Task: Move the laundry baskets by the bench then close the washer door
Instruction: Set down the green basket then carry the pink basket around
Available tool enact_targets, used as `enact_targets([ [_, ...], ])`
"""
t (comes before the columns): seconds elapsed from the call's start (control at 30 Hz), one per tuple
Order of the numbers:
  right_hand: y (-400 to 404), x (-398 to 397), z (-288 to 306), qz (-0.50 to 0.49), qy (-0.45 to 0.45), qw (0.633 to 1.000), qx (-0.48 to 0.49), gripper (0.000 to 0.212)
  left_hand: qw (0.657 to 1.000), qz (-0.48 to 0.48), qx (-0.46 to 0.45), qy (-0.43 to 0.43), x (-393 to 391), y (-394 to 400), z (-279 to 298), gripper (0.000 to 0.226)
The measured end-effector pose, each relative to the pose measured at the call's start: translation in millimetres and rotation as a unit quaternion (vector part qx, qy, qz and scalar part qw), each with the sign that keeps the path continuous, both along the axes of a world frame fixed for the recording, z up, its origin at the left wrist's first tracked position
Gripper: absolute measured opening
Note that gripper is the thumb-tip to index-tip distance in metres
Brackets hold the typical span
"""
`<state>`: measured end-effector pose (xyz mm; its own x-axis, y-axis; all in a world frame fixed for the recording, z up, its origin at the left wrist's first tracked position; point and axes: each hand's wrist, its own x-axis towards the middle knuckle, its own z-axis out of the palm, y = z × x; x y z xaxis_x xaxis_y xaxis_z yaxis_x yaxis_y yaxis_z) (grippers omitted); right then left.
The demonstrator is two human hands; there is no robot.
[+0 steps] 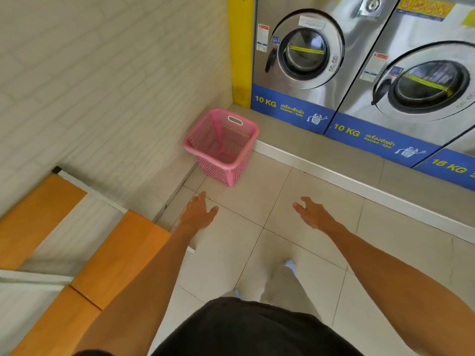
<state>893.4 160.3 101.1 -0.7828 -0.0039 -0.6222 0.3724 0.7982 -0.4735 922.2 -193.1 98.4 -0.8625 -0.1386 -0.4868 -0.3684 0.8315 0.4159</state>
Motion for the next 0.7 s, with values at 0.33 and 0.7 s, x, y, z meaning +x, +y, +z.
enact_targets([
  [0.33,32.3,-257.2,-12.8,0.114,-0.01,0.993,-0.009,0.062,0.993,0.115,0.016,0.032,-165.2,46.9,-8.2,0.077],
  [0.7,1.3,-454.2,-25.9,0.285,0.015,0.958,0.031,0.053,0.964,0.256,0.07,0.005,-279.9,72.8,-34.1,0.081],
])
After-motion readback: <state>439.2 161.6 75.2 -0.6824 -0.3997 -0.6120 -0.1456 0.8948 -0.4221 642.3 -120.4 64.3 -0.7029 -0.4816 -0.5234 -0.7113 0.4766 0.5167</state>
